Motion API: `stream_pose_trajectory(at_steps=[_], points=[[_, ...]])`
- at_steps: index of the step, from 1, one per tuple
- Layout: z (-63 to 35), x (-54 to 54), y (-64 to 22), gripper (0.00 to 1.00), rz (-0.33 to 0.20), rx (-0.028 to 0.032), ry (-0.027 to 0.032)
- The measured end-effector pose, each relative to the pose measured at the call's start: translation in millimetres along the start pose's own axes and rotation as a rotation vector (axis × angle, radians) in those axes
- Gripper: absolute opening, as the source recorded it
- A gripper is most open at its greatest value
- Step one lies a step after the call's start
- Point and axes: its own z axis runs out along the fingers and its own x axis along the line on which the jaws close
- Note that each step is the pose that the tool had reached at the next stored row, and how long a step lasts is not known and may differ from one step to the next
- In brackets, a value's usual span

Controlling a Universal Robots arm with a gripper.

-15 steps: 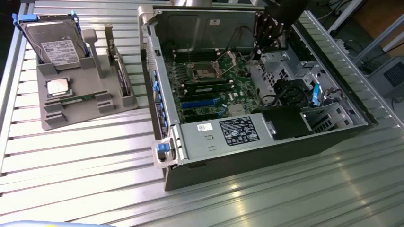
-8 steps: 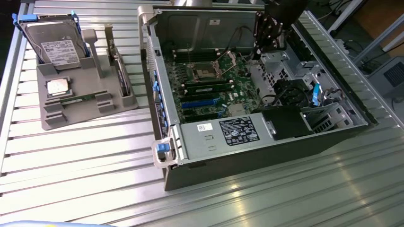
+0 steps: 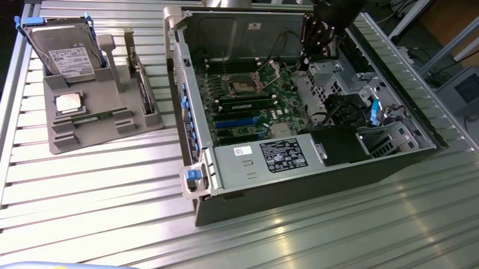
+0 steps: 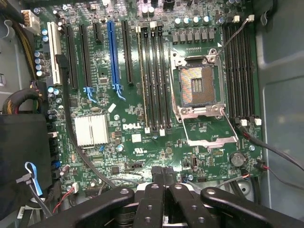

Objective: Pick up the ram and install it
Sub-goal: 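Press down the ram until it locks into place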

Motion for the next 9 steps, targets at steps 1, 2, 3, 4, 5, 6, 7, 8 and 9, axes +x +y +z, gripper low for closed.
stream_pose_trajectory(at_steps=[1, 2, 3, 4, 5, 6, 7, 8, 9], points=[[0.0, 0.0, 0.0, 0.1, 0.005, 0.0, 0.0001], [0.0, 0.0, 0.0, 0.1, 0.013, 0.0001, 0.0002], [0.0, 0.0, 0.0, 0.1, 0.021, 0.0002, 0.0013], [0.0, 0.0, 0.0, 0.1, 0.027, 0.0004, 0.0029], [0.0, -0.1, 0.0, 0.1, 0.031, 0.0005, 0.0045], [0.0, -0.2, 0.0, 0.1, 0.036, 0.0007, 0.0063], [0.0, -0.2, 0.0, 0.1, 0.04, 0.0008, 0.0076], [0.0, -0.4, 0.0, 0.1, 0.043, 0.0009, 0.0085], [0.0, -0.6, 0.0, 0.1, 0.049, 0.0011, 0.0098]])
